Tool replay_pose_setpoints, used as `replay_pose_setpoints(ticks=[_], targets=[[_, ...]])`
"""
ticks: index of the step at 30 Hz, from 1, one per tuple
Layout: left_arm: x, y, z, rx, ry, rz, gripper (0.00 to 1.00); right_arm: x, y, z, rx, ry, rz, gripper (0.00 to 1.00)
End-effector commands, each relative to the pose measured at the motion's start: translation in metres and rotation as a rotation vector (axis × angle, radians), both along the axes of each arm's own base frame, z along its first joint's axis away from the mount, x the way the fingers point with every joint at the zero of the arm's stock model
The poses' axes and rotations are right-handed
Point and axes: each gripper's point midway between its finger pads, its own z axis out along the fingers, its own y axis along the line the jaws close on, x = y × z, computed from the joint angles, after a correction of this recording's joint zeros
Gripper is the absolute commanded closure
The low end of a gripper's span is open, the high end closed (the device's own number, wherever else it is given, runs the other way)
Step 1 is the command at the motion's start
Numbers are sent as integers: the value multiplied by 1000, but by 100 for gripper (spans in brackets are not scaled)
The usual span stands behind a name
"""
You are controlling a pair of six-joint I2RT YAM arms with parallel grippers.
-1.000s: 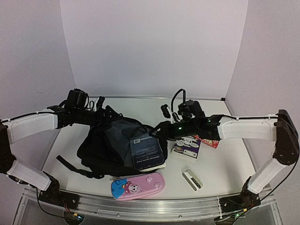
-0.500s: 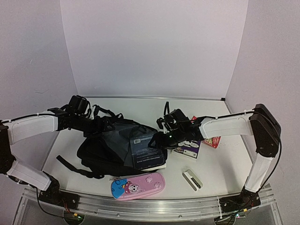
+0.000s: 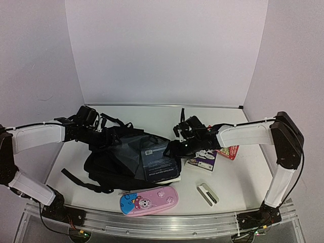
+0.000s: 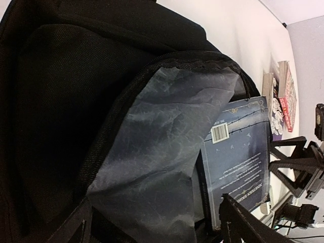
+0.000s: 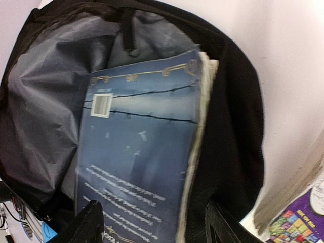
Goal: Pack the student bag
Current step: Pick up the book from the student bag.
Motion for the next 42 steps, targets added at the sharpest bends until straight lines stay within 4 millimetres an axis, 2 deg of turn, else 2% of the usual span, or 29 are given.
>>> replay_pose_setpoints(ticks=[1, 7, 12, 19, 21, 24, 27, 29, 33, 38, 42], targets=[[-3, 9, -8, 40, 5, 23, 24, 2, -11, -20, -62, 35, -16, 35], [-10, 13, -23, 55, 25, 24, 44, -3, -13, -40, -85, 76, -15, 34], [-10, 8, -28, 45, 35, 0, 58, -5, -8, -60, -73, 114, -14, 34], [-9, -1, -37, 5, 56, -22, 78, -13, 28, -75, 97, 193, 65, 37], [-9, -4, -39, -6, 66, -26, 79, -14, 38, -74, 153, 211, 72, 42], [-9, -5, -40, -15, 72, -24, 83, -14, 49, -69, 223, 225, 82, 57], [-7, -6, -41, -19, 68, -18, 87, -15, 58, -55, 291, 229, 104, 68], [-5, -7, -42, -22, 67, -11, 89, -18, 63, -43, 334, 231, 123, 71], [-4, -14, -41, -61, 64, -30, 88, -20, 65, -36, 358, 229, 144, 69], [-3, -25, -46, -108, 63, -69, 83, -27, 65, -58, 332, 276, 144, 65], [-5, -34, -63, -131, 102, -103, 83, -26, 68, -70, 314, 285, 133, 57]])
